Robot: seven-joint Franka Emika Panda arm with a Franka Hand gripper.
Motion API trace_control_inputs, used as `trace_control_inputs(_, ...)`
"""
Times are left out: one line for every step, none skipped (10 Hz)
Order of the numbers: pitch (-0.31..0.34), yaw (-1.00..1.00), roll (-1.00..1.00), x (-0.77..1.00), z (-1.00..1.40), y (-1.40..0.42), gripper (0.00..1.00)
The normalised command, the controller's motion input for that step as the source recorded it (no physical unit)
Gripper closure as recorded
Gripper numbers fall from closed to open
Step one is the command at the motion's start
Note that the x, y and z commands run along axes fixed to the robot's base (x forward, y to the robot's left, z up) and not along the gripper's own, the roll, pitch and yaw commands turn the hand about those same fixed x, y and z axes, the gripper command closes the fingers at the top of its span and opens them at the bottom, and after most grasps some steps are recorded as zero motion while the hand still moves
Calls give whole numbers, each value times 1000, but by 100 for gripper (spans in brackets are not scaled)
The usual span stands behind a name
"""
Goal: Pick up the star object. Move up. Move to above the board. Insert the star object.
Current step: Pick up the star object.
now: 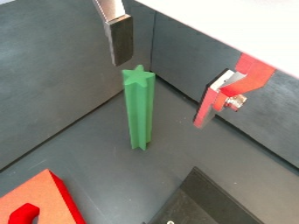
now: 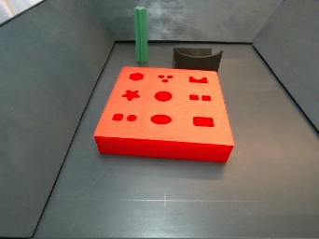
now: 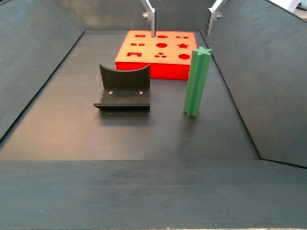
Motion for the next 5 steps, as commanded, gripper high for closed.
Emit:
trace_control_inputs(-127, -171, -86, 0, -251, 226, 0)
trace_control_inputs(0, 0, 0, 0, -20, 0, 0)
trace_control_inputs(-237, 0, 0, -463, -337, 0, 0)
trace_control_inputs(-396, 349, -76, -343, -200, 371, 0)
trace_control_inputs(-299, 463, -54, -351, -131, 286, 0)
